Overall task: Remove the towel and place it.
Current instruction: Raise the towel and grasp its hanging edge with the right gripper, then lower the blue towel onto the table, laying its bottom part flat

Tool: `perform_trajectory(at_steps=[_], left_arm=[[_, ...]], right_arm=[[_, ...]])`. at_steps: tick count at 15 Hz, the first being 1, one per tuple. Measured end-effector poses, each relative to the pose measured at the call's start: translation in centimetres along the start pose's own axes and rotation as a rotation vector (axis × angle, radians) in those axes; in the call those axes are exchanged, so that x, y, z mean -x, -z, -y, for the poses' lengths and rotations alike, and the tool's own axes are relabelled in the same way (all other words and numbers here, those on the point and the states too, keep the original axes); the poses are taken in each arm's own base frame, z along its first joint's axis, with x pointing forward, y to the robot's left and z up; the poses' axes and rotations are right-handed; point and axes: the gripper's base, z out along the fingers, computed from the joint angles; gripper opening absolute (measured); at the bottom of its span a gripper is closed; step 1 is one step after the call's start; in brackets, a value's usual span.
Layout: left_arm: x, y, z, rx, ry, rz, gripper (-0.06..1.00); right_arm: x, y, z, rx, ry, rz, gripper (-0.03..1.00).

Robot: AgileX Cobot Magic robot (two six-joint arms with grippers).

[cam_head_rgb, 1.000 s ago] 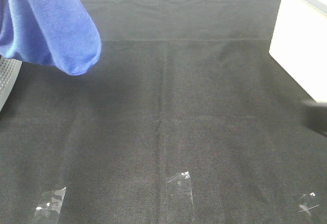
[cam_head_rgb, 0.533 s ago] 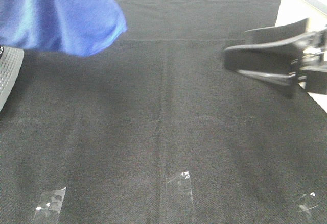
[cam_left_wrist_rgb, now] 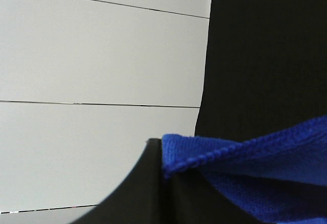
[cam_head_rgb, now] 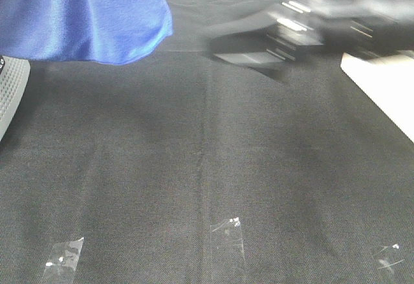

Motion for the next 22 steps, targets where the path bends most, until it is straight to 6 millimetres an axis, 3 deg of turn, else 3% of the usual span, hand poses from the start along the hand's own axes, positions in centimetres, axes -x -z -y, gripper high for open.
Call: perform_trajectory(at_steps=[4, 8, 12, 18, 20, 22], left_arm=[[0.0, 0.0, 0.0, -0.002, 0.006, 0.003, 0.0], [0.0, 0.0, 0.0, -0.002, 0.006, 0.003, 0.0], [0.0, 0.0, 0.0, -0.002, 0.006, 0.003, 0.0], [0.0, 0.0, 0.0, -0.002, 0.006, 0.003, 0.0], [0.0, 0.0, 0.0, -0.002, 0.006, 0.003, 0.0], [0.0, 0.0, 0.0, -0.002, 0.006, 0.003, 0.0]], right_arm=[[2.6, -4.1, 0.8, 0.078, -0.046, 0.027, 0.94], [1.5, -7.4, 1.7, 0.124, -0.087, -0.009, 0.94], [1.0, -8.6, 3.5, 0.068, -0.098, -0.027, 0.94], [0.8, -10.5, 3.4, 0.115, -0.093, -0.029, 0.93], [0.3, -10.8, 3.5, 0.128, -0.115, -0.038, 0.84], [0.2, -10.8, 3.5, 0.136, -0.118, -0.038, 0.54]])
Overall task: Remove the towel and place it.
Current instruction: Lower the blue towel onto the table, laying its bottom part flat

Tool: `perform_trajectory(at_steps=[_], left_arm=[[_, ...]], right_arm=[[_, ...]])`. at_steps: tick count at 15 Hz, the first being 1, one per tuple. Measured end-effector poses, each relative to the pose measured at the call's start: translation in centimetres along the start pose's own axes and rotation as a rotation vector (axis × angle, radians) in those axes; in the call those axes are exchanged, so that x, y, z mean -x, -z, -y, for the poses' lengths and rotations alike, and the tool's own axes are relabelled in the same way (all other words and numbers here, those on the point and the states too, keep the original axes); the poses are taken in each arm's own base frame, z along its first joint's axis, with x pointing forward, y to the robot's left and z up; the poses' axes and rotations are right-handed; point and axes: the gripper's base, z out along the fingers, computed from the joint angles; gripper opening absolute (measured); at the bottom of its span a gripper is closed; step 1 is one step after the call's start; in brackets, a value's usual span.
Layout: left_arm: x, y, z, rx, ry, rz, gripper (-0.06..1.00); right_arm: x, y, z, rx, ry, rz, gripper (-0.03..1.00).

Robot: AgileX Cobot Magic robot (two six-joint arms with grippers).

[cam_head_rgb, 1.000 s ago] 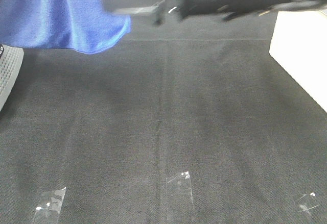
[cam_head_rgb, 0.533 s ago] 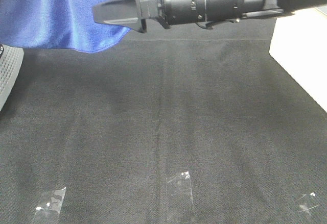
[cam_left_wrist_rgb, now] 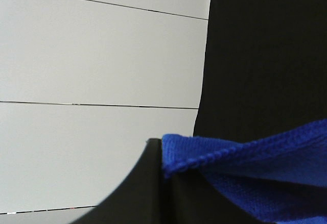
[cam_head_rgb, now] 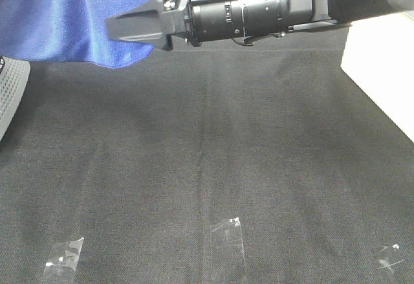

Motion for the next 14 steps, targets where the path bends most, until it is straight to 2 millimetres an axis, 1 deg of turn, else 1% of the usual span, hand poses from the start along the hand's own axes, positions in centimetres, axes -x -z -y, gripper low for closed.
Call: perform_trajectory(at_steps=[2, 3, 4, 8, 10, 12, 14], left_arm=[[0.0, 0.0, 0.0, 0.0, 0.0, 0.0, 0.0], [0.0, 0.0, 0.0, 0.0, 0.0, 0.0, 0.0], [0.0, 0.0, 0.0, 0.0, 0.0, 0.0, 0.0], [0.0, 0.0, 0.0, -0.003, 0.011, 0.005, 0.0], [0.1, 0.0, 0.1, -0.008, 0.026, 0.013, 0.0], [0.2, 0.0, 0.1, -0.013, 0.056, 0.021, 0.0], [0.2, 0.0, 0.1, -0.015, 0.097, 0.024, 0.0]], right_arm=[[0.0, 0.0, -0.1, 0.006, 0.0, 0.001, 0.17], [0.0, 0.0, -0.1, 0.007, 0.005, -0.005, 0.03], [-0.1, 0.0, -0.1, 0.01, 0.009, -0.011, 0.01], [-0.1, 0.0, -0.2, 0.02, 0.014, -0.015, 0.01], [0.1, 0.1, -0.2, 0.005, -0.015, -0.014, 0.01], [0.8, 0.6, -0.6, -0.043, -0.047, -0.037, 0.01], [2.2, 1.9, -1.6, -0.129, -0.012, -0.089, 0.01]])
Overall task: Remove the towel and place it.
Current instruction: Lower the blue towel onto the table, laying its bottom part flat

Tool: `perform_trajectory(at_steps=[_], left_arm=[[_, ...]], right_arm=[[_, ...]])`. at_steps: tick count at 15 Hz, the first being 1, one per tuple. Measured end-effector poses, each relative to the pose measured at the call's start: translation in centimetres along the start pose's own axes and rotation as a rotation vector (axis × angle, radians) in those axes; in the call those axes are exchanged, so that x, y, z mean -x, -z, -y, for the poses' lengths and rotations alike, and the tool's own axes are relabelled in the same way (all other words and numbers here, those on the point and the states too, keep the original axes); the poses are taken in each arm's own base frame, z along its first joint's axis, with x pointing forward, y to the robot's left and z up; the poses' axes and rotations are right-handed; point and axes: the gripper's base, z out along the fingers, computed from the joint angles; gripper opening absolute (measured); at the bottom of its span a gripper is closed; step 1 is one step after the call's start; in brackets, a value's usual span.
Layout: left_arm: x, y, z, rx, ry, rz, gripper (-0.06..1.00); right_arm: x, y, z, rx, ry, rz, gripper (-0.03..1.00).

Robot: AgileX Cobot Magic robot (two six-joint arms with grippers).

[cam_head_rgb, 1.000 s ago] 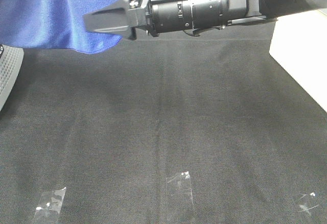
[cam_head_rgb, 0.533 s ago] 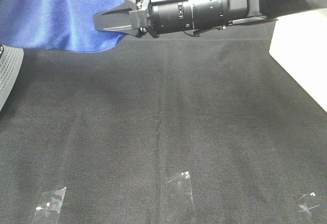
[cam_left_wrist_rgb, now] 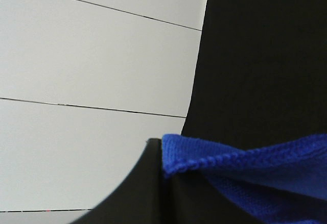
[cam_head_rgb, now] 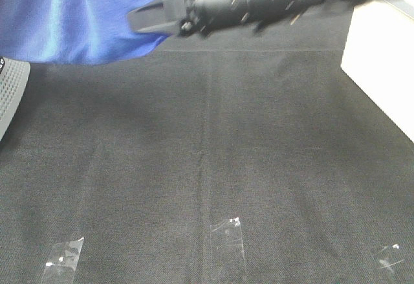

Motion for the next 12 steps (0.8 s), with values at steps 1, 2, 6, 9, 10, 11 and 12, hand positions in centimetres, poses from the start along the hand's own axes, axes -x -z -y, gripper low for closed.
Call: perform_trajectory(at_steps=[1, 2, 6, 9, 10, 11, 12], left_arm=[[0.0, 0.0, 0.0, 0.0, 0.038, 0.0, 0.0], [0.0, 0.0, 0.0, 0.0, 0.05, 0.0, 0.0], [0.1, 0.0, -0.1, 0.012, 0.07, 0.009, 0.0], [0.6, -0.7, -0.6, 0.098, 0.052, 0.059, 0.0], [0.8, -1.1, -0.7, 0.123, 0.047, 0.08, 0.0], [1.0, -1.5, -0.7, 0.149, 0.05, 0.104, 0.0], [1.1, -1.9, -0.9, 0.179, 0.053, 0.127, 0.0]], right_arm=[[1.5, 1.9, -1.1, -0.09, 0.047, -0.037, 0.01], [2.1, 2.8, -1.7, -0.127, 0.057, -0.054, 0.01], [5.6, 5.8, -3.0, -0.284, 0.154, -0.121, 0.01], [9.9, 8.2, -3.3, -0.467, 0.21, -0.116, 0.01], [11.3, 9.0, -3.5, -0.521, 0.216, -0.095, 0.01], [12.9, 9.9, -3.9, -0.577, 0.24, -0.066, 0.01], [14.3, 10.8, -4.3, -0.619, 0.268, -0.04, 0.01]])
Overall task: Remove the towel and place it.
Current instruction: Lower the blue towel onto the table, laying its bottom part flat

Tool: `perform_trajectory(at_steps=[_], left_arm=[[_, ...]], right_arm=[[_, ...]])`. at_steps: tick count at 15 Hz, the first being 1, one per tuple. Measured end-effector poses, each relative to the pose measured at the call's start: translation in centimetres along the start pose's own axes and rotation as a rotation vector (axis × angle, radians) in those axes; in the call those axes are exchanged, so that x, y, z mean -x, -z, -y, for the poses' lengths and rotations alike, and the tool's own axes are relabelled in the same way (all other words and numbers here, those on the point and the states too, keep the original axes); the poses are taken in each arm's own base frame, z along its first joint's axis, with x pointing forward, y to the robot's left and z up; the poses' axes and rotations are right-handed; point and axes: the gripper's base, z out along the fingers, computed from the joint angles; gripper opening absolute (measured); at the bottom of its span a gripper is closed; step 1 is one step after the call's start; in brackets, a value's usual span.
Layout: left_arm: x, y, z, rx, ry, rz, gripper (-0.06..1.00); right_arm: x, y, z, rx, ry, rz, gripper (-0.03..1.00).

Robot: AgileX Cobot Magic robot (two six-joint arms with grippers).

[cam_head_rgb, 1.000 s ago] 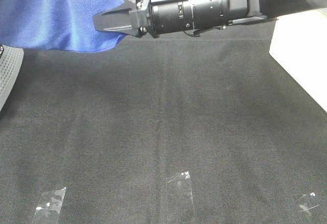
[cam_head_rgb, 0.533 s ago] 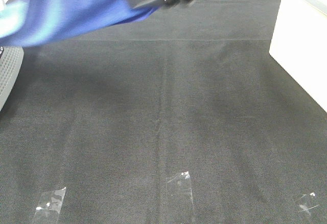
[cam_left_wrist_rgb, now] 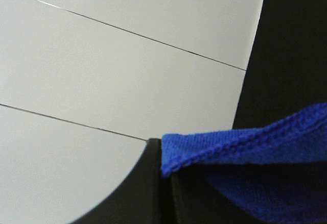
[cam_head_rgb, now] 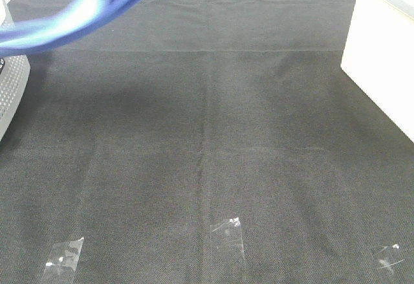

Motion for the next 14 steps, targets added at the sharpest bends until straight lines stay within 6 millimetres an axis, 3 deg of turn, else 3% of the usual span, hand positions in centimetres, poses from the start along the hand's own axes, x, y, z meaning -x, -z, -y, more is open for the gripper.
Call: perform_trajectory(at_steps=[3, 6, 10, 12, 14], left_arm=[[-1.7, -1.7, -0.7, 0.119, 0.028, 0.036, 0.0], [-3.5, -3.5, -0.6, 0.205, 0.043, 0.066, 0.0], [-3.7, -5.4, 0.0, 0.319, 0.014, 0.178, 0.0], [-3.9, -6.0, 0.3, 0.365, -0.026, 0.207, 0.0], [-5.5, -6.6, 0.2, 0.423, 0.022, 0.196, 0.0]], right_arm=[[2.5, 2.1, 1.2, -0.125, 0.072, 0.057, 0.01], [3.8, 2.7, 2.1, -0.236, 0.154, 0.156, 0.01], [6.2, 3.7, 2.8, -0.353, 0.218, 0.418, 0.01], [6.3, 3.1, 2.9, -0.368, 0.23, 0.449, 0.01], [5.6, 1.1, 3.2, -0.367, 0.243, 0.425, 0.01]])
